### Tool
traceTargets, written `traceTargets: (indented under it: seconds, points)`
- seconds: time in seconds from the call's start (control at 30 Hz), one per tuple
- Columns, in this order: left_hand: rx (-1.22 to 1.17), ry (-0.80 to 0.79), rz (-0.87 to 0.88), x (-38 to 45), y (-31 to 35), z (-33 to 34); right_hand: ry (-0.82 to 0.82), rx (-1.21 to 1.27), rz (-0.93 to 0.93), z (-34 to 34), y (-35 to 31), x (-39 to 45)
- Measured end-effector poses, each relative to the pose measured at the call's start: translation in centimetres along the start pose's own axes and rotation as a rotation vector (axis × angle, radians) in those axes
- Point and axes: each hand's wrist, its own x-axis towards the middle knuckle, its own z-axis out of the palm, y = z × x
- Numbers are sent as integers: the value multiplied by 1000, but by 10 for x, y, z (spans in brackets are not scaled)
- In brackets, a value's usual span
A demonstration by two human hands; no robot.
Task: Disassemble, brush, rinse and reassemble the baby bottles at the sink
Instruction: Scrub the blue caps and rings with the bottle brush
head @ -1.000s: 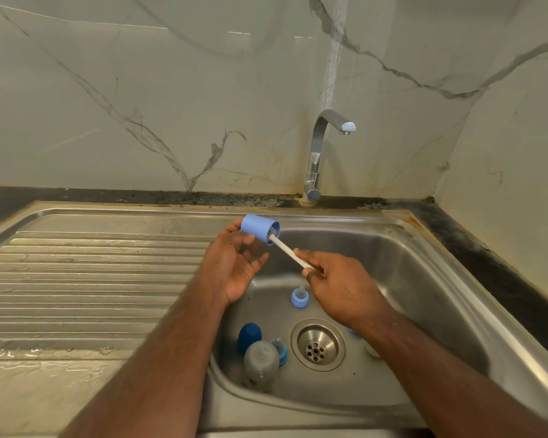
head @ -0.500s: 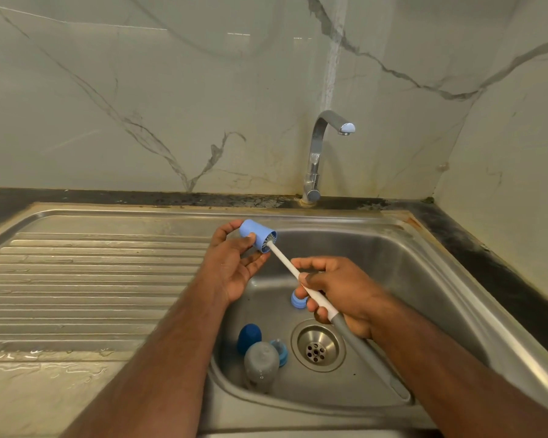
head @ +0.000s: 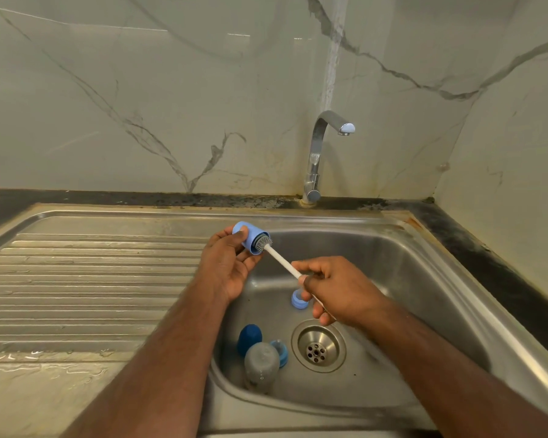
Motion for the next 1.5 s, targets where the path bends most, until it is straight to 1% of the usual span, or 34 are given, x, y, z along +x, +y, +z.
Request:
traceTargets:
  seconds: [0.07,0.13,0.17,0.2,0.23,0.3,0.33,0.37,0.4,0.5,0.53,0.57,0.67,0.8,0.87,0.93,0.97,1.03,1.07,1.1,1.13,1.2,1.27,1.33,1.37,1.43,1.47,1.5]
  points:
    - [-27,5,-14,0,0,1,-22,289,91,2,-1,-1]
    - [-42,-13,-40,-2,1,1,-56,442,123,5,-1,-1]
    - [-49,-25,-52,-2,1,0,-68,451,104,6,-1,-2]
    - [-57,-35,-61,-3,2,0,-66,387,66,6,-2,-2]
    - [-63,-34,-67,-3,3,0,-47,237,16,5,-1,-3]
    - [-79,-11,-78,-3,5,-1,-4,-192,-93,3,-2,-3]
    - [-93,1,-85,-3,5,-1,9,-349,-133,2,-1,-2]
    - [-110,9,-90,-3,6,-1,31,-401,-144,1,-1,-2]
    - [-129,13,-95,-3,6,0,46,-364,-134,1,-1,-3]
    - [-146,10,-104,-4,6,1,23,46,-11,5,-4,-5]
    - [-146,7,-108,-5,6,1,6,76,-5,6,-4,-6]
    - [-146,6,-111,-5,6,1,1,13,-30,6,-3,-6]
    - [-150,33,-114,-5,7,-1,38,-487,-182,0,-3,-6]
    - [-130,43,-107,-5,7,-1,140,-813,-276,-8,-9,-9]
    - [-91,41,-100,-7,5,1,162,-924,-271,-7,-7,-5]
    - [-45,38,-82,-8,5,2,147,-933,-221,-4,-8,-3]
    - [-37,45,-75,-9,5,2,114,-926,-216,-2,-8,-3]
    - [-49,62,-69,-9,7,0,75,-814,-213,-6,-10,-7]
    - [-51,63,-68,-8,8,-1,85,-760,-224,-9,-11,-8]
    - [-47,58,-70,-8,8,-2,107,-759,-248,-12,-11,-8]
    - [-36,49,-71,-8,8,-1,136,-808,-270,-12,-10,-7]
    - [-6,32,-72,-8,6,1,165,-912,-244,-7,-7,-4]
    - [32,18,-62,-8,4,2,127,-920,-213,-2,-7,-2]
    - [56,24,-53,-8,3,1,52,-790,-189,-5,-8,-2]
    - [49,27,-53,-8,4,0,41,-707,-190,-9,-8,-3]
    - [23,15,-55,-8,6,0,96,-618,-205,-13,-6,-4]
    - [18,3,-55,-7,6,0,136,-647,-209,-13,-5,-4]
    - [18,-9,-53,-7,6,0,166,-728,-212,-10,-5,-3]
